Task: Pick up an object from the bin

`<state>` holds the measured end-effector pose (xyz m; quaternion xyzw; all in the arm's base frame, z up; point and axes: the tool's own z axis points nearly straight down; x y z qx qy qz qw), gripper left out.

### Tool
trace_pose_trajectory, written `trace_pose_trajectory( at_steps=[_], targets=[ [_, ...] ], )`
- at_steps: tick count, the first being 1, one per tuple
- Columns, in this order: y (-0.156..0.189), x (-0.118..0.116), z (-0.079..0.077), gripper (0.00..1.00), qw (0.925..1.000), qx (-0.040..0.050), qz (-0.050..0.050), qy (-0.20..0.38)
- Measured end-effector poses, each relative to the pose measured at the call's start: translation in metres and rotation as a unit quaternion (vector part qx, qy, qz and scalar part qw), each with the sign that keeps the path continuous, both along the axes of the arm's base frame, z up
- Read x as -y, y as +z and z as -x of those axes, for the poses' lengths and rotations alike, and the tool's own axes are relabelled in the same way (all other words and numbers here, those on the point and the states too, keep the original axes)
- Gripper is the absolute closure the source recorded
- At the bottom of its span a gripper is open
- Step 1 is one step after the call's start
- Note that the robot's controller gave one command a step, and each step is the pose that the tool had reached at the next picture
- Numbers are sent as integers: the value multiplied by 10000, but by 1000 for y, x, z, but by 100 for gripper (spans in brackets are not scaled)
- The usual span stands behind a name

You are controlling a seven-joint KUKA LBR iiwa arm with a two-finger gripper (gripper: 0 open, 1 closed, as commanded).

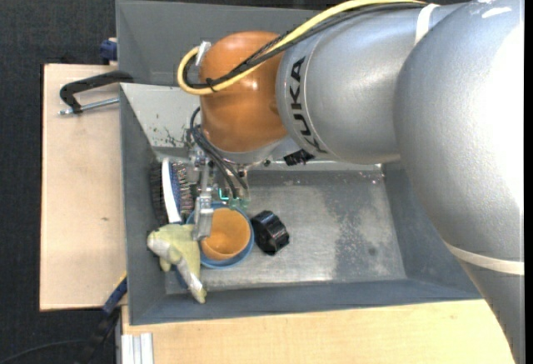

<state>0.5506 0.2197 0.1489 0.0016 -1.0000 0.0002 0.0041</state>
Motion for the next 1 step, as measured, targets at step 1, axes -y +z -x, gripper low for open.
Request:
trace_pose_trajectory(
  at_steps=[1],
  targets=[
    [-69,46,31,0,9965,122,-66,825]
  ],
)
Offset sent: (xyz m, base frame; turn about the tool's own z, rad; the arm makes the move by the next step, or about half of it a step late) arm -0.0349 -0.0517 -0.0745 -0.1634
